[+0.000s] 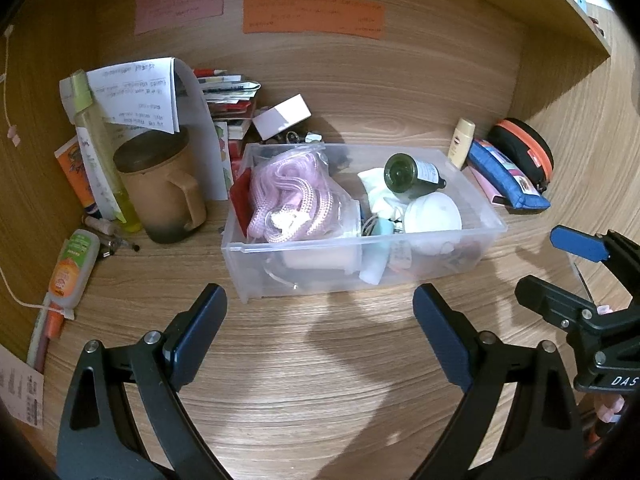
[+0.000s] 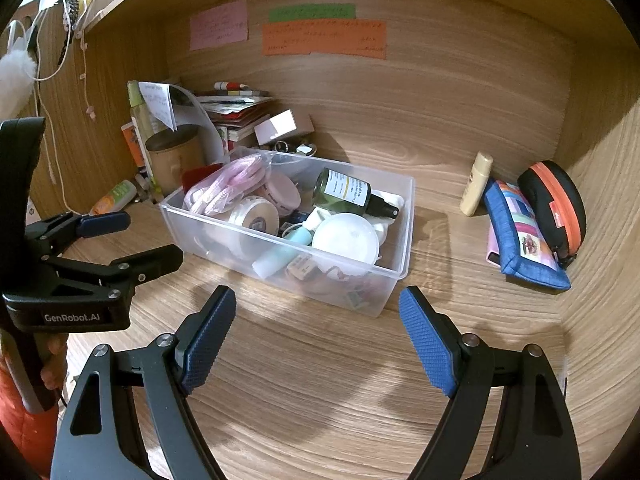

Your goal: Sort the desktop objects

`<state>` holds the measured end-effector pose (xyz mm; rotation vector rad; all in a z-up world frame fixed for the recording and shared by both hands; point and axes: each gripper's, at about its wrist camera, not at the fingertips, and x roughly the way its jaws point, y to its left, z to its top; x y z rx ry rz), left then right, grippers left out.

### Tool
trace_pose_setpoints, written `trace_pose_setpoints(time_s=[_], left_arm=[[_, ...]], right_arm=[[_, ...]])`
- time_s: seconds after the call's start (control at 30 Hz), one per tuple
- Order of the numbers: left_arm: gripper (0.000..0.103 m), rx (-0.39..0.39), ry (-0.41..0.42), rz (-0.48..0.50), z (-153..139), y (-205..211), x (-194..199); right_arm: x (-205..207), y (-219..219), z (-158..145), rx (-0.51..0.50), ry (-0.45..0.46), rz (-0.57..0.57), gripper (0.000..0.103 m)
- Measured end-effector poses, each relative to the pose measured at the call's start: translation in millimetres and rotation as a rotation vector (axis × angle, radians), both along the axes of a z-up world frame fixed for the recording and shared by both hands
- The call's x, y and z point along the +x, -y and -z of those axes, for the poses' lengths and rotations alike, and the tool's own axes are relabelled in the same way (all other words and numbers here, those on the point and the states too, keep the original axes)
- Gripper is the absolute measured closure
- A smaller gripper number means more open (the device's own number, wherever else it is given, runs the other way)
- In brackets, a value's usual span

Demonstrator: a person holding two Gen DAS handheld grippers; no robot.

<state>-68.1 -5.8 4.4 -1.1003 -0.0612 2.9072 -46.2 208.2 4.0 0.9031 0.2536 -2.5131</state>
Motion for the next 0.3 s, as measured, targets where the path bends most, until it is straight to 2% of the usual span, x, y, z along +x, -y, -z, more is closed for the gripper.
trace_pose_setpoints(time_s=[0.3], left_arm=[[0.008,-0.052,-0.032,0.023,-2.4,-8.3,3.4]], right_arm=[[-4.0,0.6,4.5,-0.001,0.015,-0.002,0.021]])
